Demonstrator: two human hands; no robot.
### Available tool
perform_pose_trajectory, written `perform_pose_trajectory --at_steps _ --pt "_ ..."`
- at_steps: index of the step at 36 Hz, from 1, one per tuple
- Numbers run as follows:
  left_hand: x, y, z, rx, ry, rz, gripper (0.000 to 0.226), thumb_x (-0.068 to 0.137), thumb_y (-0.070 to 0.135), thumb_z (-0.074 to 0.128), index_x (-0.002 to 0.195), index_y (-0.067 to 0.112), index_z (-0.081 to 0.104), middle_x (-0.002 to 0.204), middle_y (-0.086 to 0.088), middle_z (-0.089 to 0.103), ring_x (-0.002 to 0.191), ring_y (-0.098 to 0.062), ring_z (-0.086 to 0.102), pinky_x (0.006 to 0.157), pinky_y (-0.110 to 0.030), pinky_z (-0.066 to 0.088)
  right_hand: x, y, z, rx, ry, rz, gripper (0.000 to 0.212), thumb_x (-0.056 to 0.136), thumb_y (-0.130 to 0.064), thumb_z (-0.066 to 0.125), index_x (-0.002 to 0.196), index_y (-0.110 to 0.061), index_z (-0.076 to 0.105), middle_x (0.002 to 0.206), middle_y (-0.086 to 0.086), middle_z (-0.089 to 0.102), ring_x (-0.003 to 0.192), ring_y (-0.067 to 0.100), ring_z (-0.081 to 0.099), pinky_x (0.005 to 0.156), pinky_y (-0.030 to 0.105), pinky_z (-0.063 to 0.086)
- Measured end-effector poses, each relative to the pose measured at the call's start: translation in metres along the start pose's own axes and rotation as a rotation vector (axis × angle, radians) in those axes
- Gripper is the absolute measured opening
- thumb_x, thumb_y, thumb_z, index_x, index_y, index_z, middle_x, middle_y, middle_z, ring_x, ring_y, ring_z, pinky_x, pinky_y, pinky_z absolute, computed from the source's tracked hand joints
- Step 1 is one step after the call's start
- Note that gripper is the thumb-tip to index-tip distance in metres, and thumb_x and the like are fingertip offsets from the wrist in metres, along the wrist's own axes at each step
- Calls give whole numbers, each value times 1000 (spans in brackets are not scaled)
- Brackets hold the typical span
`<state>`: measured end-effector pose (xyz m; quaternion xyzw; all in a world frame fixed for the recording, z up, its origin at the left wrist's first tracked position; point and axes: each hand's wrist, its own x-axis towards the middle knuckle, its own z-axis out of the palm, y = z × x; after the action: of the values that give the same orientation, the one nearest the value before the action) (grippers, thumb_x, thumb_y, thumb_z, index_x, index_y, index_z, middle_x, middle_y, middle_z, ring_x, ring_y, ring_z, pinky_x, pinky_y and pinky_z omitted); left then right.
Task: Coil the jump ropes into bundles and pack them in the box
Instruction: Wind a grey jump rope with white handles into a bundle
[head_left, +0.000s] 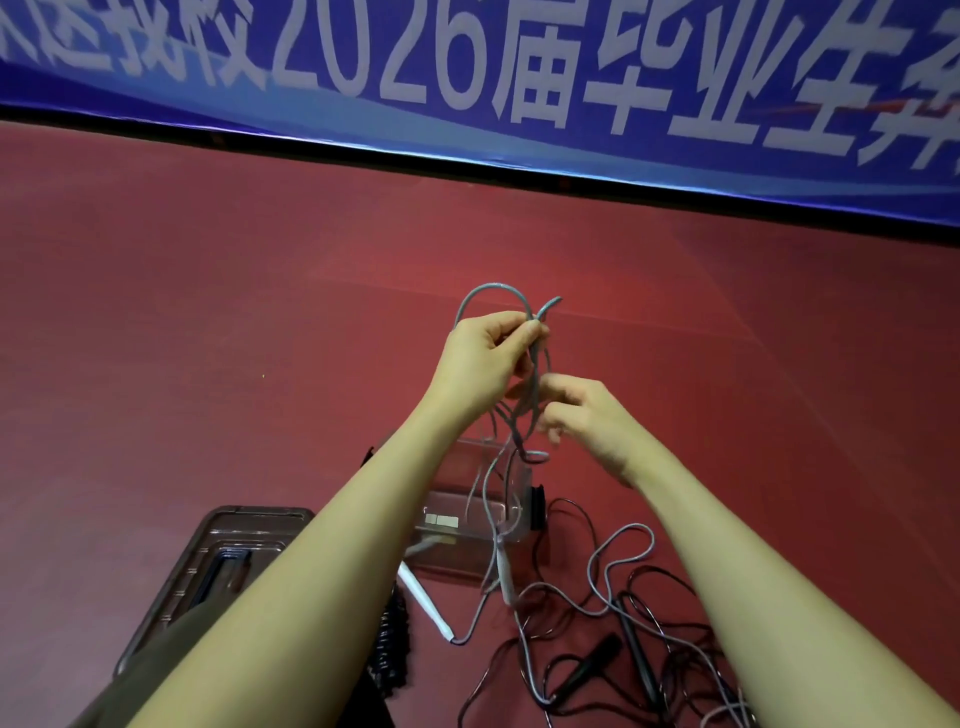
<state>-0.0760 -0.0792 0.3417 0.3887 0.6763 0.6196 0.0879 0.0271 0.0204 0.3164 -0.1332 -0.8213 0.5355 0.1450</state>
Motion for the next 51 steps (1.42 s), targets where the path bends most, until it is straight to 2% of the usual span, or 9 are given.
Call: perform_pose_trajectory --at_steps 3,10,13,19,27,31,37,43,51 --pt "0 -2 -1 -19 28 1 23 94 14 56 86 -4 68 60 -6 58 59 -15 54 75 -42 52 -1 0 -1 -35 34 -22 5 82 -7 64 78 -9 64 64 6 58 51 9 52 55 20 44" --pt "-4 -8 4 100 -144 -123 21 95 22 52 92 6 65 88 -6 69 81 -15 60 83 -34 49 6 4 -2 -18 317 -64 23 92 -3 55 69 -9 56 50 9 55 35 11 49 43 20 42" --pt "-14 -14 7 368 -260 -62 19 91 27 58 86 11 65 77 2 64 71 -13 55 68 -26 43 6 6 -5 -25 426 -87 22 92 -10 58 74 2 57 50 9 55 37 10 46 46 20 38" --pt "-16 -19 7 411 -272 -26 17 87 18 65 73 16 56 67 6 56 60 -8 47 52 -12 34 5 7 -9 -168 546 -129 29 91 -17 60 75 7 57 63 13 59 58 14 47 56 23 37" --pt "-20 -36 10 585 -368 -150 13 82 16 65 75 20 55 72 3 63 81 -23 65 77 -35 53 8 -17 -15 269 717 -113 25 98 -12 47 74 -8 47 58 6 48 36 2 44 39 17 40" --pt "-23 -46 16 464 -325 -215 15 84 11 63 91 17 51 75 -5 71 70 -22 70 73 -35 55 6 -30 -19 467 723 -151 28 100 -11 44 72 -10 46 60 3 48 34 5 42 37 21 37" --pt "-21 -61 20 547 -370 -188 67 82 11 60 139 37 36 84 -4 71 83 -24 66 80 -39 54 5 -44 -22 668 698 -166 30 100 -13 44 70 -9 45 59 4 42 37 8 38 34 19 33" --pt "-18 -51 29 465 -319 -113 14 90 14 60 92 5 70 87 -16 67 67 -18 52 68 -31 50 8 -47 -24 805 642 -159 31 101 -13 40 70 -7 42 57 4 39 34 8 34 33 16 26" --pt "-9 -50 23 193 -154 -233 29 89 19 65 65 4 62 46 3 59 38 1 52 47 -11 40 13 -33 -25 711 660 -93 30 102 -27 37 80 -10 46 63 3 43 43 10 39 39 23 32"
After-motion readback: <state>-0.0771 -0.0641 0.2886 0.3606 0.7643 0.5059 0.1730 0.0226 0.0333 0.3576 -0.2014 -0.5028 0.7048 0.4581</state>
